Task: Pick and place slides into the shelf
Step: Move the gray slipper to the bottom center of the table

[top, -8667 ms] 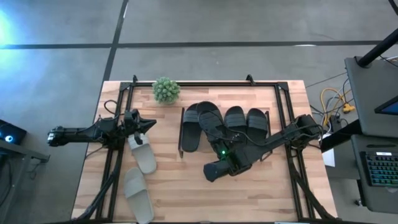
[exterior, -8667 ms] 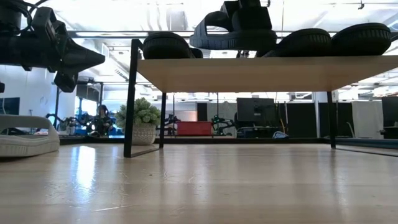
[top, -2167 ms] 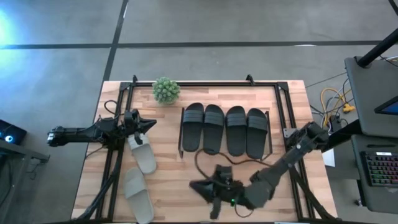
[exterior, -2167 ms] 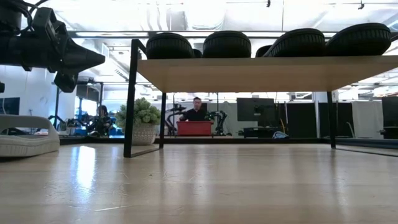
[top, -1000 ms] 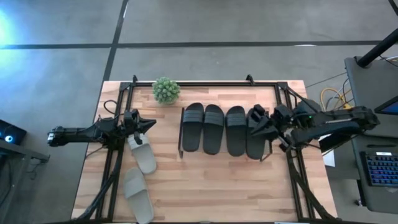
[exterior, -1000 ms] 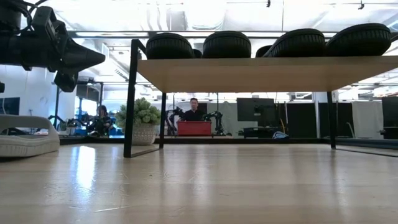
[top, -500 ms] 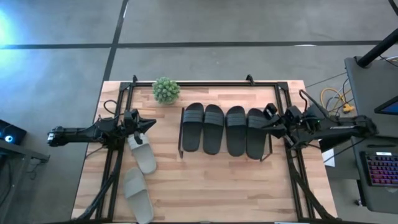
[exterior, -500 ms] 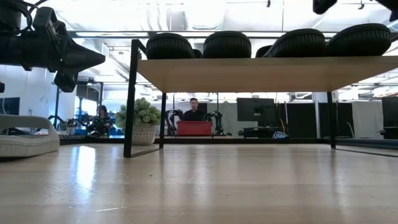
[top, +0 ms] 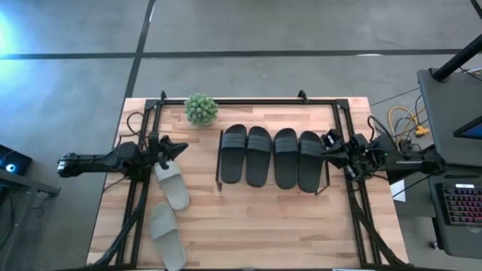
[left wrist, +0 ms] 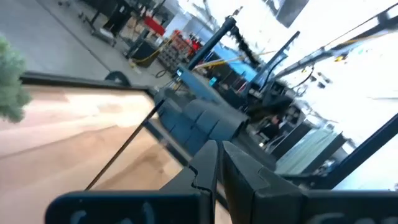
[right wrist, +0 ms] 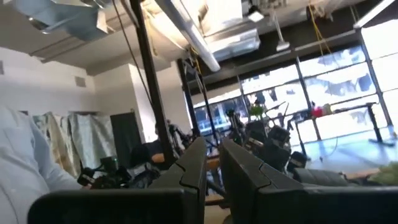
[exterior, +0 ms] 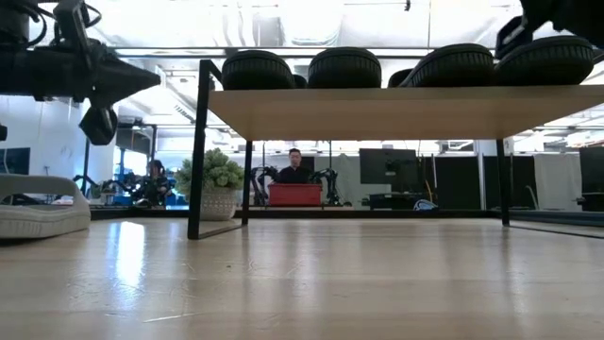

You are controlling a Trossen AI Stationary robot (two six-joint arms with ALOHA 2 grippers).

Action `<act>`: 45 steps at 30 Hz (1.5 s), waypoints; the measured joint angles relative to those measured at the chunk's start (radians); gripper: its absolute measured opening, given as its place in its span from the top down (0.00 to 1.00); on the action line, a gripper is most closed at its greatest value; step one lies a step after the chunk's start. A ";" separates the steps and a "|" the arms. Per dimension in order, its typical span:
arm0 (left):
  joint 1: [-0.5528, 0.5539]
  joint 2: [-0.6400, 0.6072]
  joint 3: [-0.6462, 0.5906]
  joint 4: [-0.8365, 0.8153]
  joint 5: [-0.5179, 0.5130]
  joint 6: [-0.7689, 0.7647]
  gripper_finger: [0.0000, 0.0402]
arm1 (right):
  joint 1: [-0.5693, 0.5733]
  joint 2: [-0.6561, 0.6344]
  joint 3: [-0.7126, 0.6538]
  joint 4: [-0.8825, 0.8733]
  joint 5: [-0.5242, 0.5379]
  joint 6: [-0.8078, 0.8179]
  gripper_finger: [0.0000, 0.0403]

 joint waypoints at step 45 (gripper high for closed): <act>-0.001 0.595 0.930 -1.015 0.191 0.396 0.98 | 0.000 -0.095 -0.104 -0.034 0.232 0.003 0.90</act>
